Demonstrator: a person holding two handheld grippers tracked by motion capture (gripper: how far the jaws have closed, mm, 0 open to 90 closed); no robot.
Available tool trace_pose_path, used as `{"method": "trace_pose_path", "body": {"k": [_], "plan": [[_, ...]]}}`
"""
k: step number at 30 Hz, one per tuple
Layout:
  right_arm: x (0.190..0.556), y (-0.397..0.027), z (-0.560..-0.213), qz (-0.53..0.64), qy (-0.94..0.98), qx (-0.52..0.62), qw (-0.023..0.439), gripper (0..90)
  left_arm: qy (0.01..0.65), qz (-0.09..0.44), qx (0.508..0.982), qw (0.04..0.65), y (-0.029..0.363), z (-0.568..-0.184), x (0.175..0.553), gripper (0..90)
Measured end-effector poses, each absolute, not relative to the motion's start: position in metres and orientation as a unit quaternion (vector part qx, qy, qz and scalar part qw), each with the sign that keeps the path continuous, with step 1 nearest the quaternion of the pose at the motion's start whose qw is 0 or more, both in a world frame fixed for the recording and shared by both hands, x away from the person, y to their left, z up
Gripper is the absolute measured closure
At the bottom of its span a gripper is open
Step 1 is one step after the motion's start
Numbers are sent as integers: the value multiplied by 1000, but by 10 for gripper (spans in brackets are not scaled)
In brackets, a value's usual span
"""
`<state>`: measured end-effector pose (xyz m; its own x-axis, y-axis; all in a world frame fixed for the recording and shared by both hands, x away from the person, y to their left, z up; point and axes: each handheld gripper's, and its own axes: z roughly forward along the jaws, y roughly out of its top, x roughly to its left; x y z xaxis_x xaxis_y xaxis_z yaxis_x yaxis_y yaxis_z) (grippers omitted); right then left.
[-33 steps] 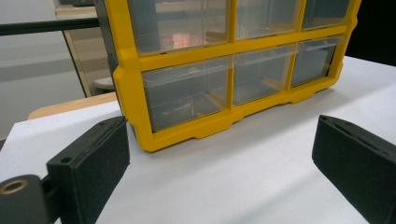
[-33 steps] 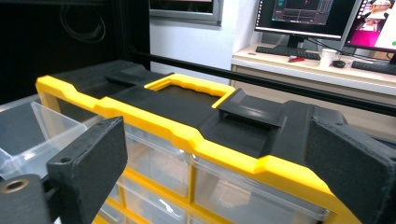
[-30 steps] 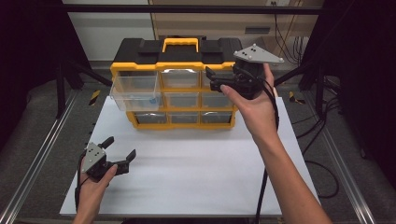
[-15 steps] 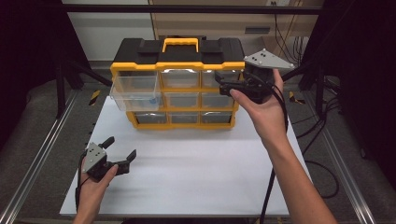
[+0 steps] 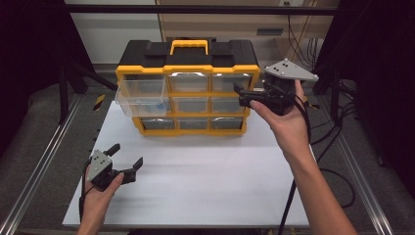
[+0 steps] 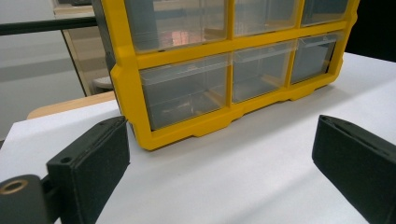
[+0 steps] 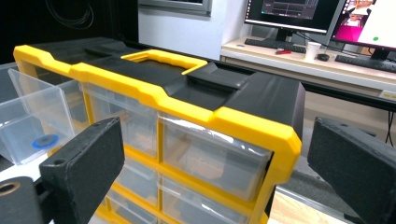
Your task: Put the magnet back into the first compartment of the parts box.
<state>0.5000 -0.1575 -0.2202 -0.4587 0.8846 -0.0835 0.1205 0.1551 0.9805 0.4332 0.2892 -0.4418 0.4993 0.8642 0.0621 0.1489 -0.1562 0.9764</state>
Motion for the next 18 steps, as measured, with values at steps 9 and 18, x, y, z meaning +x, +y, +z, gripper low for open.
{"method": "trace_pose_path", "body": {"k": [9,18], "plan": [[494,-168,-231,526,671,382,358,41,372,335,682,533,290,-442,433,37],[485,-181,-235,527,666,385,360,36,373,336,681,533,290,-442,433,37]]}}
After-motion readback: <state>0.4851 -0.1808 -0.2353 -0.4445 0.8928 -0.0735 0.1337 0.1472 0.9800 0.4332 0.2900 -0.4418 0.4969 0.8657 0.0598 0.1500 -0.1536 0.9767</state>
